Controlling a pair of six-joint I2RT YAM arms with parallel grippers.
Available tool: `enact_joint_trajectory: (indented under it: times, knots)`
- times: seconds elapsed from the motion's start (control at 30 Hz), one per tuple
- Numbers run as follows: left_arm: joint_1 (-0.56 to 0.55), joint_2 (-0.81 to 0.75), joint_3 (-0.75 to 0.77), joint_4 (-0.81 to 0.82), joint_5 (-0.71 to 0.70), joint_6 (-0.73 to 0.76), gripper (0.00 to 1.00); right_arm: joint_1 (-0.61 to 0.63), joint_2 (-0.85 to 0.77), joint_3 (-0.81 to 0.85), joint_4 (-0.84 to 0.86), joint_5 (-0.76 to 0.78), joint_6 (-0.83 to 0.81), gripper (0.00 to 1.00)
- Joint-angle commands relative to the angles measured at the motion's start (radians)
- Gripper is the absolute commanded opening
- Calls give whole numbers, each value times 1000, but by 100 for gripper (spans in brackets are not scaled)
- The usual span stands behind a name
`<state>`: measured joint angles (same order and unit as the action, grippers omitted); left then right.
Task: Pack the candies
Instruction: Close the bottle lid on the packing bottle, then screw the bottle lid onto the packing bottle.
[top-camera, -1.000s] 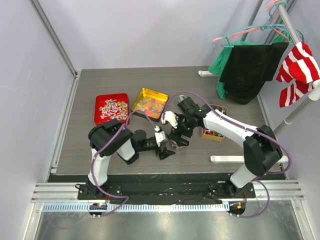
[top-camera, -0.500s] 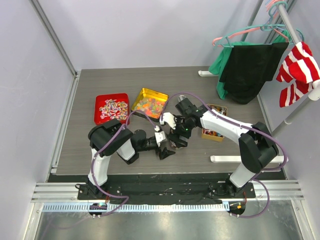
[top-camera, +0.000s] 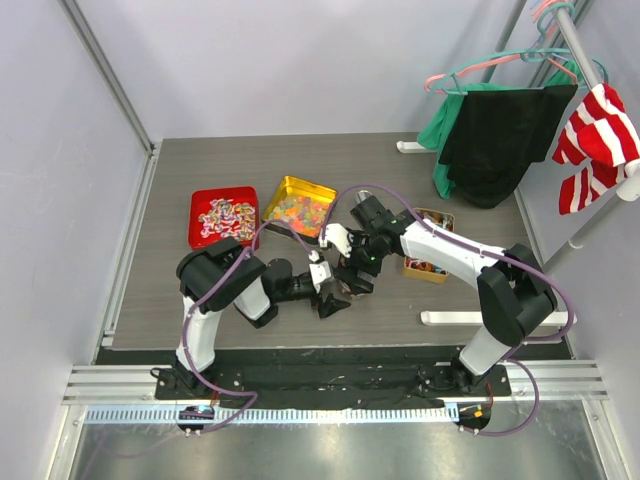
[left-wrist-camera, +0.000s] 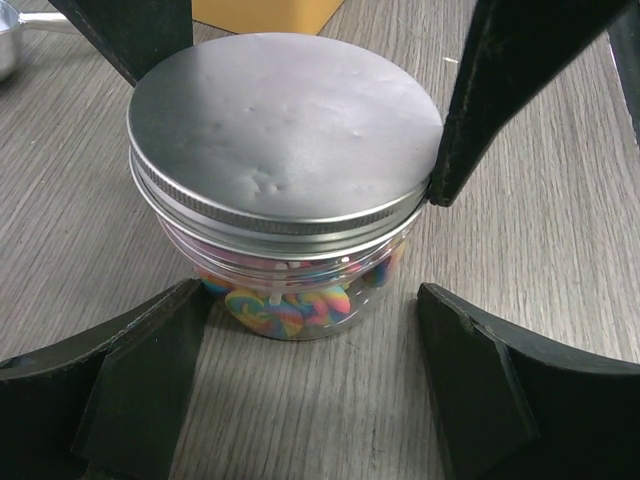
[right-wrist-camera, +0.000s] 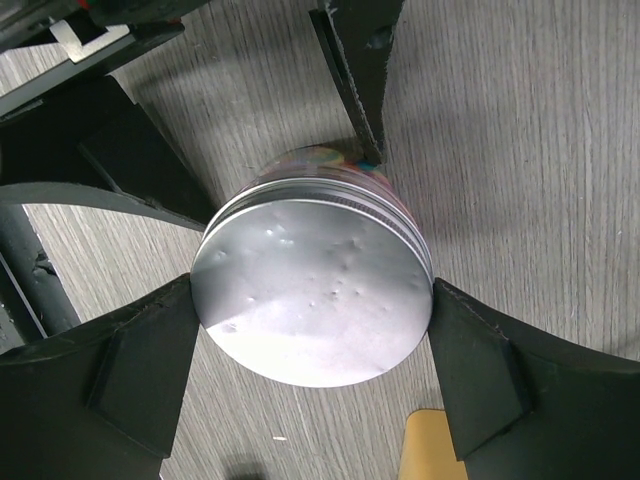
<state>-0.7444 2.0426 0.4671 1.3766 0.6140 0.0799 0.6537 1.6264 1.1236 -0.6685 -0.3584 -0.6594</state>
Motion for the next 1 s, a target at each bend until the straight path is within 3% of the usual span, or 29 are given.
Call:
enact_joint_trajectory:
  times: [0.0, 0.13, 0.67, 0.97]
  knots:
    - [5, 21, 7, 171, 6, -9, 90, 8, -31, 5, 75, -11, 4, 94]
    - [5, 21, 5, 171, 6, -9, 90, 9, -34, -4, 73, -16, 4, 100]
    - [8, 21, 10, 171, 7, -8, 90, -2, -74, 2, 32, -74, -8, 100]
    - [8, 18, 12, 171, 3, -11, 93, -69, -129, 8, 17, -93, -6, 100]
